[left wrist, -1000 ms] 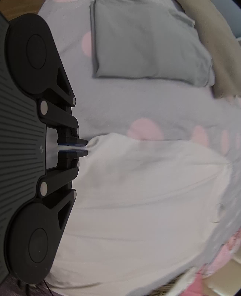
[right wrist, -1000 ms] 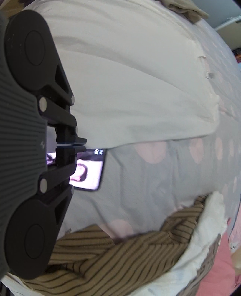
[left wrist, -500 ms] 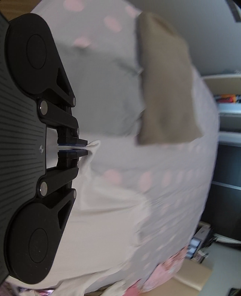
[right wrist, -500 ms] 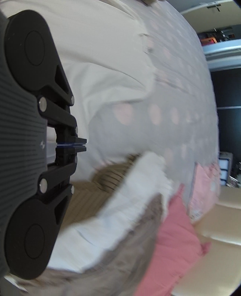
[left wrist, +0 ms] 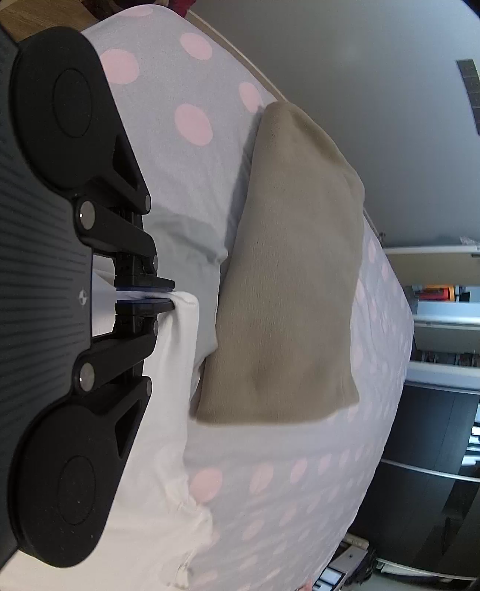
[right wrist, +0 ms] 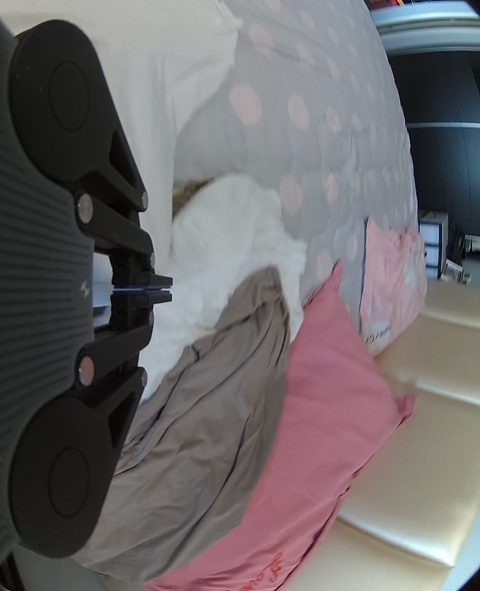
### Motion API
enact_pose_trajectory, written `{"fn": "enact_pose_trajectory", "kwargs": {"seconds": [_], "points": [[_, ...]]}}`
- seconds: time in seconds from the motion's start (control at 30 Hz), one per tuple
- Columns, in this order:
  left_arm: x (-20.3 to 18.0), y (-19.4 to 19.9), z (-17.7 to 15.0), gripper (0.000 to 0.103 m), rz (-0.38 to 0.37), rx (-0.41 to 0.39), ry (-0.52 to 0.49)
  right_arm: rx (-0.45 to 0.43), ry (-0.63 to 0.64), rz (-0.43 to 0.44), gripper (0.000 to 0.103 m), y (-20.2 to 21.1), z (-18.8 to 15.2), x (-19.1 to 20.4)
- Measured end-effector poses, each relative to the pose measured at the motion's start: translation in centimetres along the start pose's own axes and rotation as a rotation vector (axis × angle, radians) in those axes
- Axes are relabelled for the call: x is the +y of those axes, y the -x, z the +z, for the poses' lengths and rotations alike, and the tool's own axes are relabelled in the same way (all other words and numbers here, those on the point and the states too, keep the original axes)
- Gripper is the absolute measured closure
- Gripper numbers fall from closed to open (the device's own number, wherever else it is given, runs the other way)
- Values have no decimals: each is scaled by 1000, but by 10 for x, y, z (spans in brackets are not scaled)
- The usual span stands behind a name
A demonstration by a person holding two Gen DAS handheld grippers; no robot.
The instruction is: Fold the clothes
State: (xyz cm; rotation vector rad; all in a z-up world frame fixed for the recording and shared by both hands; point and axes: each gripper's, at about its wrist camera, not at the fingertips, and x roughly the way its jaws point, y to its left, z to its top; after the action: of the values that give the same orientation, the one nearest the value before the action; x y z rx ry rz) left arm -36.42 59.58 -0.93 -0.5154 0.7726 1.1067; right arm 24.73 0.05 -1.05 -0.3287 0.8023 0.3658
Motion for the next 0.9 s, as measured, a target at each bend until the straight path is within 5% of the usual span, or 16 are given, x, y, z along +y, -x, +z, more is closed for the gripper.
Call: {"fn": "enact_pose_trajectory", "kwargs": {"seconds": [0.27,0.43,0.57,0.7,0.9], "points": [[-1,-32,9,101,98,5,-61,9,3,-127,103,-37,12,-7],[-7,-52,8,97,155,55,-96,37,-50,-73,103,-49,13,-12],[-15,-40,15,85,147,-2,-93,0,-26,-7,103,-45,18,4],[-49,-22,20,74,61,-97,-171,-54,22,107,99,-40,28,31],[-128,-39,13,64,-188,-71,-328,11,71,298,93,-61,35,88]]}}
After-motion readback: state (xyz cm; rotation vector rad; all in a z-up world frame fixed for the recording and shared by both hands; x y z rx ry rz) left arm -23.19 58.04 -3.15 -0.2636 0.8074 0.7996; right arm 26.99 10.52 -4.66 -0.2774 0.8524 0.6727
